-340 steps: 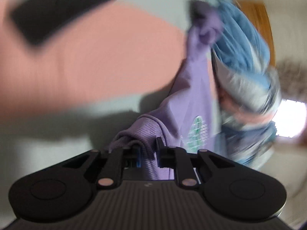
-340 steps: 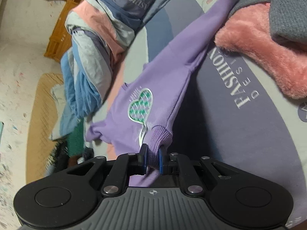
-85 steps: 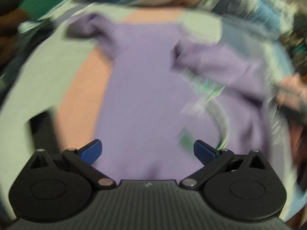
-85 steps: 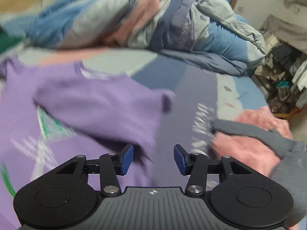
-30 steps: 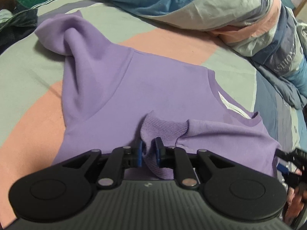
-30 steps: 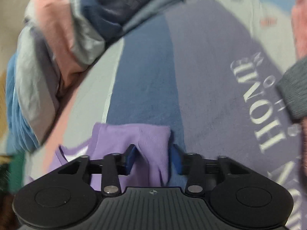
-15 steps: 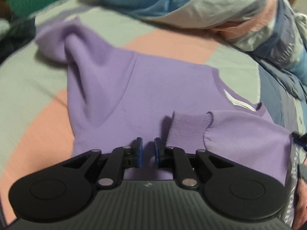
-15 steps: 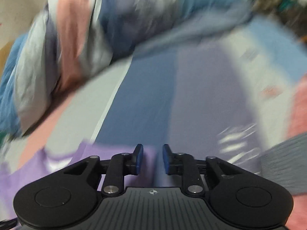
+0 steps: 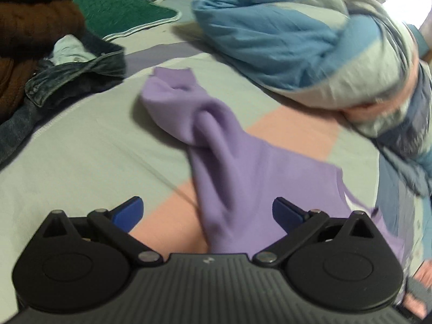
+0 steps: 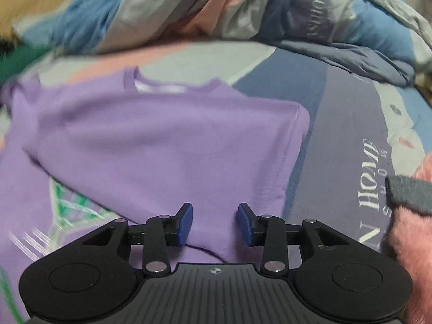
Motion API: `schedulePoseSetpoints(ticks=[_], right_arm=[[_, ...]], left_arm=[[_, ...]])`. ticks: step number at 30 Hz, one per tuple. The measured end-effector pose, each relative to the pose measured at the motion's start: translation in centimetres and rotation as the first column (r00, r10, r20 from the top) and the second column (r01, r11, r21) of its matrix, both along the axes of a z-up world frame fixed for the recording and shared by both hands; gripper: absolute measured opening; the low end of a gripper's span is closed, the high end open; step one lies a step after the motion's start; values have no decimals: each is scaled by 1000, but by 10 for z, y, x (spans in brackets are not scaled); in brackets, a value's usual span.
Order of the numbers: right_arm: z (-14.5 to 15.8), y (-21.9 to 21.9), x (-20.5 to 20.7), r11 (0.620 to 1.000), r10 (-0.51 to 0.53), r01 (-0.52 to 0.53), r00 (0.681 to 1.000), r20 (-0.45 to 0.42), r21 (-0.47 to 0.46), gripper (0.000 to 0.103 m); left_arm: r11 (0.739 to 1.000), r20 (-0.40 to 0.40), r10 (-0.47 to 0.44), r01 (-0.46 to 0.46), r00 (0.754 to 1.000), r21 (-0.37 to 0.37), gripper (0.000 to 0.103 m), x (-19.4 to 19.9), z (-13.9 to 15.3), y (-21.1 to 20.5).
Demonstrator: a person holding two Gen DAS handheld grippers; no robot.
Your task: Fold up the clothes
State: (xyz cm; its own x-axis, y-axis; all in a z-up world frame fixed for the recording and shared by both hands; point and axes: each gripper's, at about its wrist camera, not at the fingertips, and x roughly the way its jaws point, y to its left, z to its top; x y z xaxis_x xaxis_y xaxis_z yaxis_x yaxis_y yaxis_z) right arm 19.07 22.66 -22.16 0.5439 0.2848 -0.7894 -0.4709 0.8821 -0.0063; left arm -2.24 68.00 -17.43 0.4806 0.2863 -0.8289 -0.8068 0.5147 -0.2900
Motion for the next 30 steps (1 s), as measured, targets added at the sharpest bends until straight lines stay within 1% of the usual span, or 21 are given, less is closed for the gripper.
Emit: schedulePoseSetpoints(ticks=[2,4,6,8,9,10,12,13,15,16,17,19,21,22,24,25,26,27,28,29,30], right_arm=[[16,3,-13,999,-6,4,999,48,36,38],[30,16,-28,999,40,-44,995,95,30,40],[40,31,-45,994,100,-104,986,136,20,44],[48,53,-51,982,184,-189,966,182,12,46],[50,70,-57,969,240,-246,948,210,2,50],[51,87,-60,954,293,-298,927,234,-15,50],[51,135,-61,908,412,-415,865,285,-52,51],[52,160,-62,879,467,-473,826,316,-62,51],[54,215,-65,810,567,-580,736,369,-88,54],[54,240,-68,776,611,-620,695,380,-115,54],[54,267,-69,736,658,-659,646,388,-153,55],[51,322,-73,629,762,-736,522,383,-250,55],[44,368,-76,539,831,-775,426,356,-331,57],[38,388,-76,507,856,-780,405,321,-367,58],[26,427,-76,438,898,-787,364,246,-434,62],[18,438,-75,414,910,-779,367,194,-471,62],[9,449,-73,388,918,-770,370,142,-507,55],[0,460,-71,360,923,-760,374,89,-541,30],[-9,471,-70,330,925,-751,379,36,-572,16],[-16,481,-68,303,923,-743,386,-11,-597,8],[-1,474,-62,370,908,-759,418,34,-536,7]], left_arm=[[998,-10,41,-41,999,-47,103,-4,-4,30],[988,25,94,-91,995,-122,103,-11,-9,59],[978,50,131,-121,990,-167,103,-19,-10,78],[982,38,120,-113,992,-149,103,-27,-7,84],[986,27,108,-103,994,-133,103,-30,-5,86],[991,5,84,-83,996,-108,103,-34,-3,84],[999,-59,17,-19,998,-45,103,-42,3,76],[1000,-92,-22,20,995,-16,103,-47,5,71],[995,-141,-92,96,986,23,103,-62,12,59],[991,-161,-122,130,979,36,103,-72,17,53],[987,-173,-146,155,974,43,103,-81,22,49],[981,-183,-172,185,968,56,103,-103,33,42],[976,-192,-192,208,962,65,103,-124,43,41],[975,-200,-194,212,960,72,103,-134,46,42],[972,-225,-197,221,954,84,103,-151,49,44],[970,-239,-199,225,950,89,103,-159,50,46],[970,-249,-197,225,948,89,103,-165,50,48],[972,-257,-192,219,947,82,103,-172,49,51],[975,-257,-184,209,949,74,103,-178,48,55],[978,-250,-175,196,952,64,103,-184,47,58],[981,-237,-167,185,957,53,103,-189,46,62]])
